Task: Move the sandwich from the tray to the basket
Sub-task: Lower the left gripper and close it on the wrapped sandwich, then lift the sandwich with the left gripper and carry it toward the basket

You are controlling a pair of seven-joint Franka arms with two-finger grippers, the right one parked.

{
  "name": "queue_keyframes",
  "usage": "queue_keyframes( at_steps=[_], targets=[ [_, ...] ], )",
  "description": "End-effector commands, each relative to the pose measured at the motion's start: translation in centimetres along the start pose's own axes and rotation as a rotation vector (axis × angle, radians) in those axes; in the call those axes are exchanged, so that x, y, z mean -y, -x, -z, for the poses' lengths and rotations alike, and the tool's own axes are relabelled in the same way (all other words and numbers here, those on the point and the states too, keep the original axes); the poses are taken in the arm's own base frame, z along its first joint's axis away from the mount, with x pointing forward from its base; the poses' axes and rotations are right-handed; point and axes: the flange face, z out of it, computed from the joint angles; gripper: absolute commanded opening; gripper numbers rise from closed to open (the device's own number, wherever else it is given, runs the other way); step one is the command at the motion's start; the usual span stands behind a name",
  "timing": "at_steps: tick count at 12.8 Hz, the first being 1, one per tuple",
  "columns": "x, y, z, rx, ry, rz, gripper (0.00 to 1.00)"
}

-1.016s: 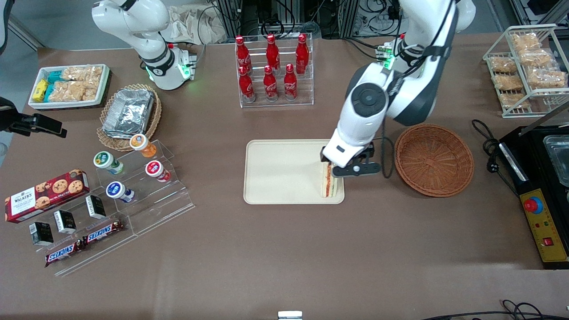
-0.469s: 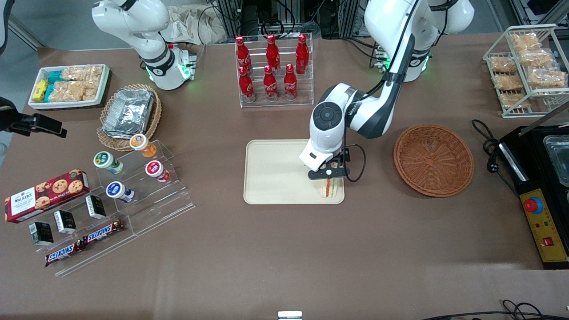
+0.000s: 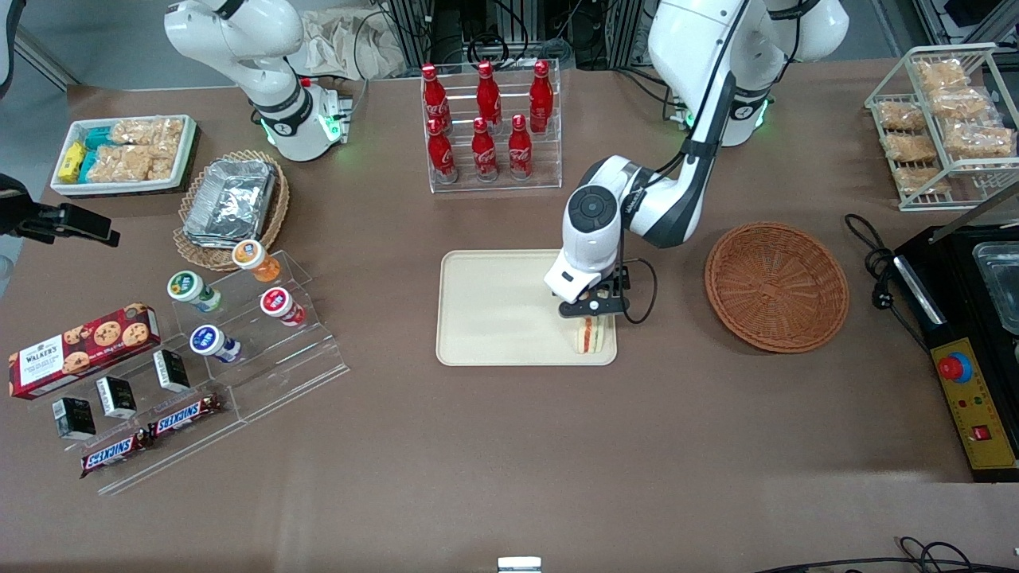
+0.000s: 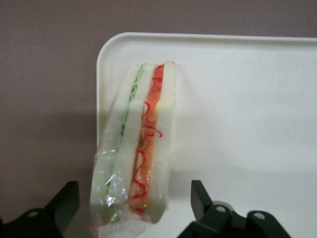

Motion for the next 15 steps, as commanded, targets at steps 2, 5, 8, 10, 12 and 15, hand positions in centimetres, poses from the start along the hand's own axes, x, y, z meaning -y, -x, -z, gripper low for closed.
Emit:
queue_keyframes(
  at_steps=[2, 5, 8, 10, 12, 15],
  targets=[
    [-0.3, -0.2, -0.7, -0.023, 0.022, 0.066, 0.18],
    [0.1, -1.3, 0.3, -0.044, 0.045, 0.162, 0.00],
    [0.5, -2.1, 4.6, -0.068, 0.097, 0.186, 0.00],
    [3.6, -4.0, 9.9, -0.064, 0.117, 0.275, 0.00],
    [6.6, -5.8, 16.4, -0.016, 0.101, 0.309, 0.00],
    [12.3, -9.1, 24.6, 0.019, 0.075, 0.352, 0.00]
  ],
)
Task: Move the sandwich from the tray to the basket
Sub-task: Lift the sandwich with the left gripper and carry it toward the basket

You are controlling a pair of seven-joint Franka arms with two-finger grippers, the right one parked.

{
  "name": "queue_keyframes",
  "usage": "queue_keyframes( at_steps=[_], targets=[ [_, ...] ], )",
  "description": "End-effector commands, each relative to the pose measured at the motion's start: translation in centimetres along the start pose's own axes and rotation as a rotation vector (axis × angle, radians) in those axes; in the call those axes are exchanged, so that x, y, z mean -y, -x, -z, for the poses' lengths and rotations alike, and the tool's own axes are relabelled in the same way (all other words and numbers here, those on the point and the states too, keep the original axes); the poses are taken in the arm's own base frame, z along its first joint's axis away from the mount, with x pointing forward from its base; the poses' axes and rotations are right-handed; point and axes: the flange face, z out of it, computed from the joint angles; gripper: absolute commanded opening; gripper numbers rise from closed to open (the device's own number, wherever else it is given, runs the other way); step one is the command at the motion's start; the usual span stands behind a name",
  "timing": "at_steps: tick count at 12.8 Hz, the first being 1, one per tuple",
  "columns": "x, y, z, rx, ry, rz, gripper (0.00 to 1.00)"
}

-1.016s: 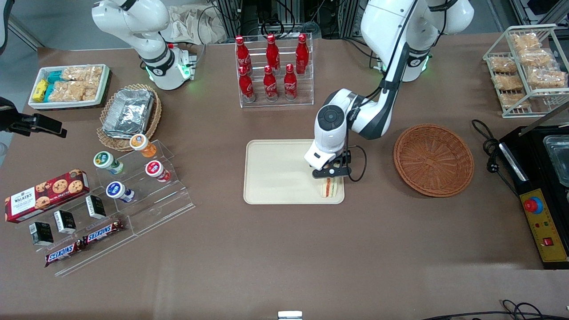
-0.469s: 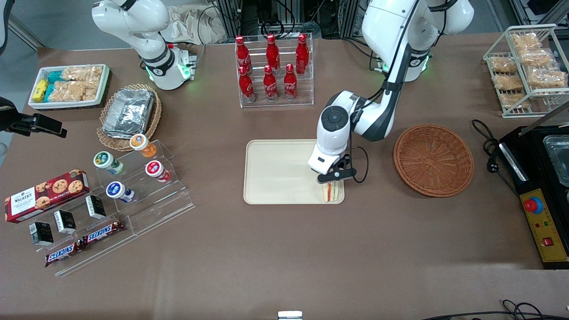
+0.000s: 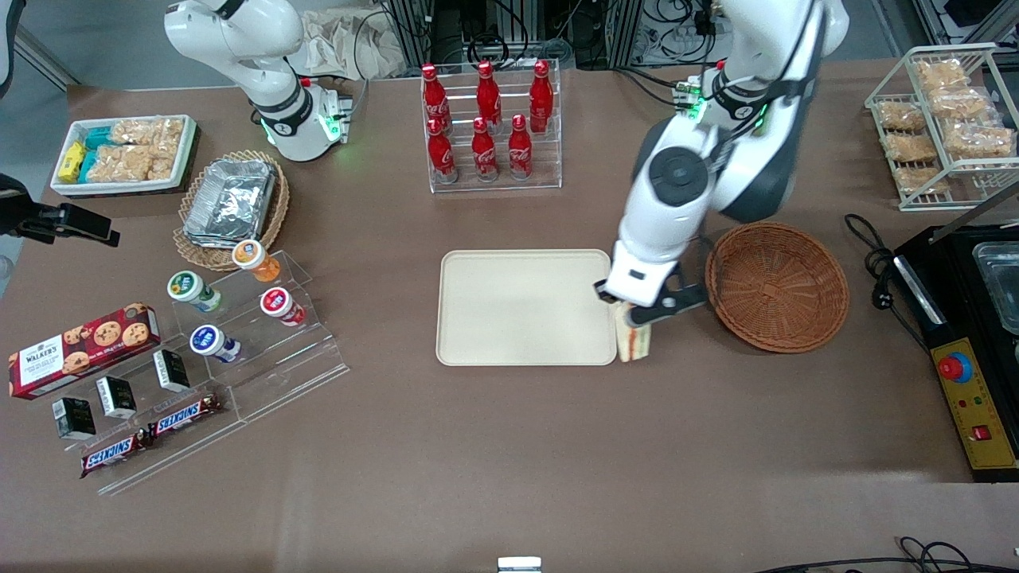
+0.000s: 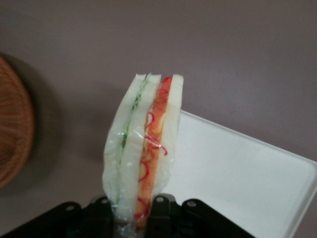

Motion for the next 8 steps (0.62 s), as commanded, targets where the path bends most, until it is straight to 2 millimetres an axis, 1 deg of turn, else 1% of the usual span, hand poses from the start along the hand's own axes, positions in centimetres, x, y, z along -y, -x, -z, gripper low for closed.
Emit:
queue_keyframes(
  at_steps=[1, 2, 4, 5, 8],
  targets=[
    [4.1, -3.7, 5.7, 0.008, 0.001, 0.013, 0.00],
    [6.3, -4.8, 7.2, 0.013, 0.014, 0.019, 0.00],
    [12.0, -8.2, 8.4, 0.030, -0.005, 0.058, 0.00],
    [14.0, -9.4, 8.6, 0.035, -0.013, 0.060, 0.00],
    [18.9, -12.2, 9.2, 0.020, -0.018, 0.132, 0.00]
  ],
)
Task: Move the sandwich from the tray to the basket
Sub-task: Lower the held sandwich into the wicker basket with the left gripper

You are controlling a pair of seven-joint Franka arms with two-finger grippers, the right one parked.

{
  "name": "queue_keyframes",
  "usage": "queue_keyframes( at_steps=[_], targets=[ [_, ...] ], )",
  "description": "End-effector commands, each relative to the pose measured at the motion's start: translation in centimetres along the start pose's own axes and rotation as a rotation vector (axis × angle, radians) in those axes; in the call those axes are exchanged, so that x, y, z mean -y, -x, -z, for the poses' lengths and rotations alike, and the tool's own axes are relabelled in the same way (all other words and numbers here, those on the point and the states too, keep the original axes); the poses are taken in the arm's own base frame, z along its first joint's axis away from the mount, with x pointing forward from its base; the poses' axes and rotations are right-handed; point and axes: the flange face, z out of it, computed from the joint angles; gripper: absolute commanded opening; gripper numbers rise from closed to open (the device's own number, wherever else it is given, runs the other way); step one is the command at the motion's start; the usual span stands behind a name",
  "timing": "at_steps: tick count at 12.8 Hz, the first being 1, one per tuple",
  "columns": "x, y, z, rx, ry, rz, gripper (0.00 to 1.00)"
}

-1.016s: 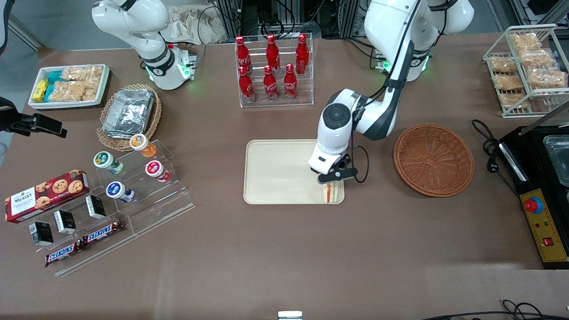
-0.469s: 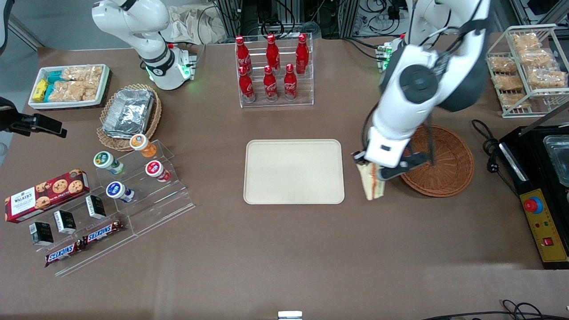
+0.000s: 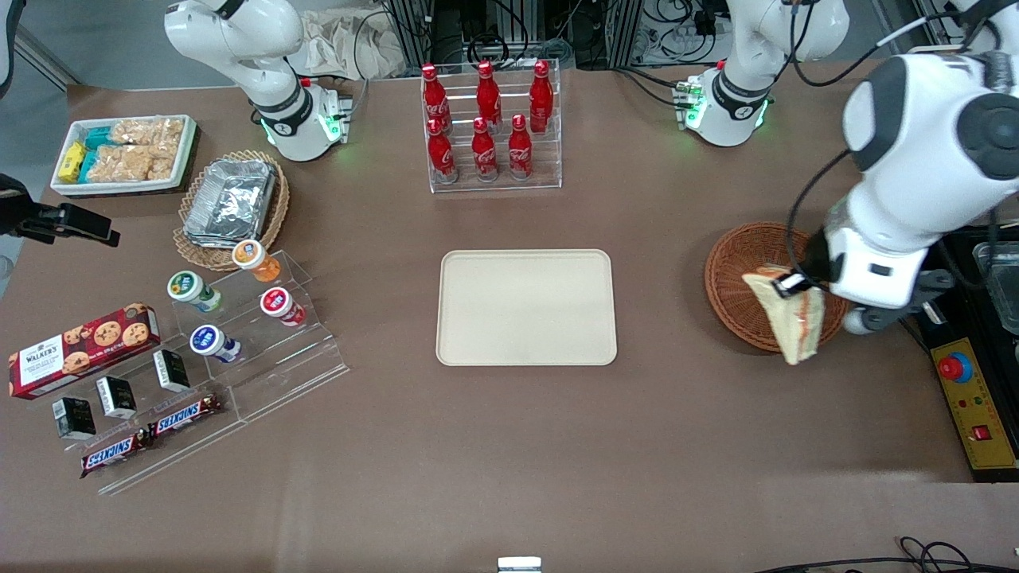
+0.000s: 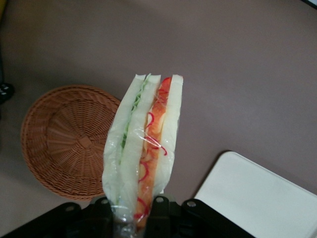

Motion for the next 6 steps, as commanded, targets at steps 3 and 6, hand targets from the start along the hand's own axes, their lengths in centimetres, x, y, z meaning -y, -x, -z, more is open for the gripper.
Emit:
queue_keyframes(
  at_steps=[3, 6],
  targets=[
    [3.6, -1.7, -0.7, 0.036, -0.019, 0.074, 0.00],
    [5.3, -2.2, -4.3, 0.096, -0.002, 0.173, 0.00]
  ],
)
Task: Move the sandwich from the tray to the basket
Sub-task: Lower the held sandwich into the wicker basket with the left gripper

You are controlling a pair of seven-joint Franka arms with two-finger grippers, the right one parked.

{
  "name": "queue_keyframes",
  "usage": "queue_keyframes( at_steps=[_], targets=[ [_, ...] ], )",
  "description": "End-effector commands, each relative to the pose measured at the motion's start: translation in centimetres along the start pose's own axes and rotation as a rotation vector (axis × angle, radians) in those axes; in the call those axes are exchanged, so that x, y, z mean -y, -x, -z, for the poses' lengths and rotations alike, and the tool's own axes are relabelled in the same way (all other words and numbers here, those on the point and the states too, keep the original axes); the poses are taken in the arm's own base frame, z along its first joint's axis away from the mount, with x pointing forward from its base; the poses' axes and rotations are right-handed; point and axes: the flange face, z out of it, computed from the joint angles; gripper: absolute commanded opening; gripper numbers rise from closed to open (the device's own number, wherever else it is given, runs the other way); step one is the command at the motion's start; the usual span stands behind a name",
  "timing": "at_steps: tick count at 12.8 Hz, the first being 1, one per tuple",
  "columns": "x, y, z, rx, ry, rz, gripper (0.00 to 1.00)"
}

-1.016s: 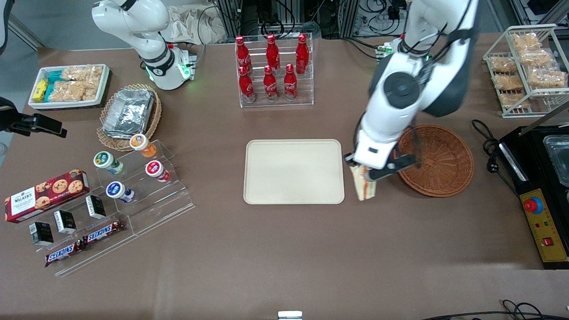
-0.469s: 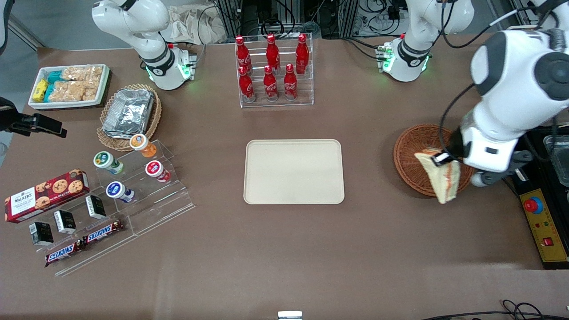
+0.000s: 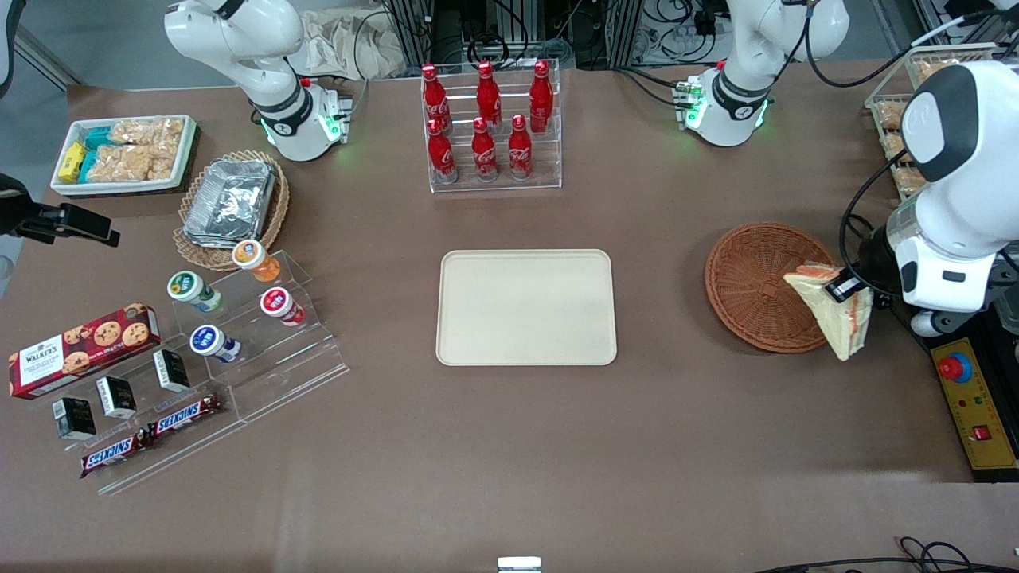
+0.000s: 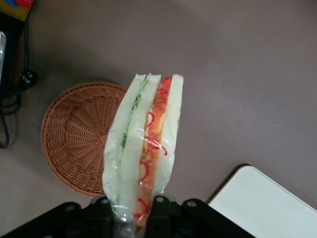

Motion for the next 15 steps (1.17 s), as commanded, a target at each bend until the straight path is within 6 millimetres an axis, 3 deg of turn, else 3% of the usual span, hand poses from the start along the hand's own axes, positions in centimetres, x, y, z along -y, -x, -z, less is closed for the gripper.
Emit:
queue_keyframes(
  at_steps=[1, 8, 12, 15],
  targets=[
    [1.0, -0.3, -3.1, 0.048, 0.005, 0.072, 0.00],
    [1.9, 1.4, -12.3, 0.049, -0.017, 0.183, 0.00],
    [4.3, 2.5, -18.2, 0.045, -0.023, 0.247, 0.00],
    [4.9, 2.8, -20.0, 0.021, -0.026, 0.252, 0.00]
  ],
)
